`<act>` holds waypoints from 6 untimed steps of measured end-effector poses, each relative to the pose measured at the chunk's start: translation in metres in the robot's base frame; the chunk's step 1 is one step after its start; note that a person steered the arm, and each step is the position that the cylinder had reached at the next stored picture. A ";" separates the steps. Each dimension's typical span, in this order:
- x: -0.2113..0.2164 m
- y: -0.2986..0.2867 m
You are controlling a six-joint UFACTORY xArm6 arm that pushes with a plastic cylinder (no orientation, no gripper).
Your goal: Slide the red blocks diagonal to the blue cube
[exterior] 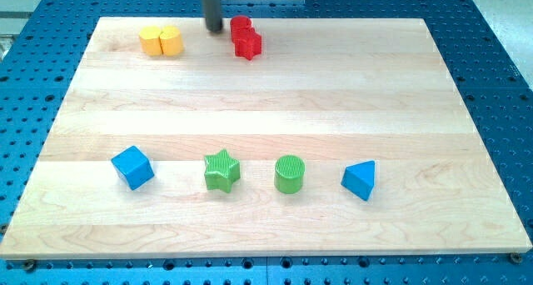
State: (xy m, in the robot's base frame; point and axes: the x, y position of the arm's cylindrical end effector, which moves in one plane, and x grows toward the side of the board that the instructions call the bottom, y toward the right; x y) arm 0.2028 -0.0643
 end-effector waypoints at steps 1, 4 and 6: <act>0.001 0.049; 0.094 0.130; 0.104 0.095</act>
